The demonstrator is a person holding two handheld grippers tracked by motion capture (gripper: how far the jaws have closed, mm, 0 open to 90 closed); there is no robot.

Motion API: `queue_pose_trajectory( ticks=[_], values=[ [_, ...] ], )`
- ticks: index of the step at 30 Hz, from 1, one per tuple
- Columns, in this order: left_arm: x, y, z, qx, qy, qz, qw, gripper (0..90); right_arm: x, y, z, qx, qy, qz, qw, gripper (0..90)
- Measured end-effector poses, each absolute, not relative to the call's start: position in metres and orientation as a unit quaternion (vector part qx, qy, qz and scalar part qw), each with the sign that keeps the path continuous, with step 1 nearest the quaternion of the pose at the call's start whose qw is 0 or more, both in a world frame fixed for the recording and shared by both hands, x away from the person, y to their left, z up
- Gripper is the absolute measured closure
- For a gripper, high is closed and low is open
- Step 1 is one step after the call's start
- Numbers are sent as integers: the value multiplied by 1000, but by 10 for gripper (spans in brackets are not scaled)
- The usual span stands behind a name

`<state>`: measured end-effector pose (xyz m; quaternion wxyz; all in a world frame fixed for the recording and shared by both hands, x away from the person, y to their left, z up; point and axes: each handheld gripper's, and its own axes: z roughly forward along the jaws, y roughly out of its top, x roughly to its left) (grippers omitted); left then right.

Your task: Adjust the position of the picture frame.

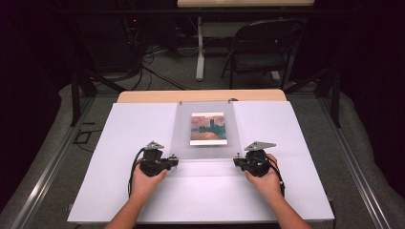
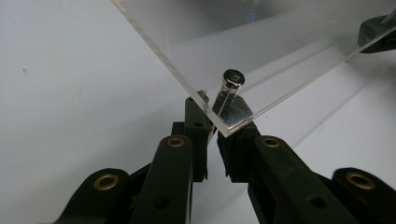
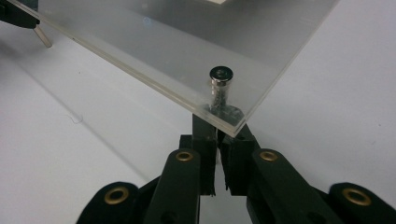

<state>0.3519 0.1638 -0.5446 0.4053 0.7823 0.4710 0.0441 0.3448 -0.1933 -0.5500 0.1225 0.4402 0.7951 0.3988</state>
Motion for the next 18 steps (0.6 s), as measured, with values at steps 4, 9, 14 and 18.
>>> queue_pose_trajectory(
  ticks=[4, 9, 14, 18],
  values=[
    [352, 164, -544, 784, 469, 43, 404, 820, 344, -193, -551, 442, 792, 403, 125, 850],
    [352, 164, -544, 784, 470, 45, 403, 820, 344, -193, -551, 443, 791, 402, 125, 851],
    [353, 166, -544, 778, 478, 32, 406, 798, 344, -195, -551, 449, 786, 409, 117, 796],
    [351, 171, -542, 776, 479, 26, 409, 745, 341, -200, -549, 452, 782, 413, 116, 670]
  ],
)
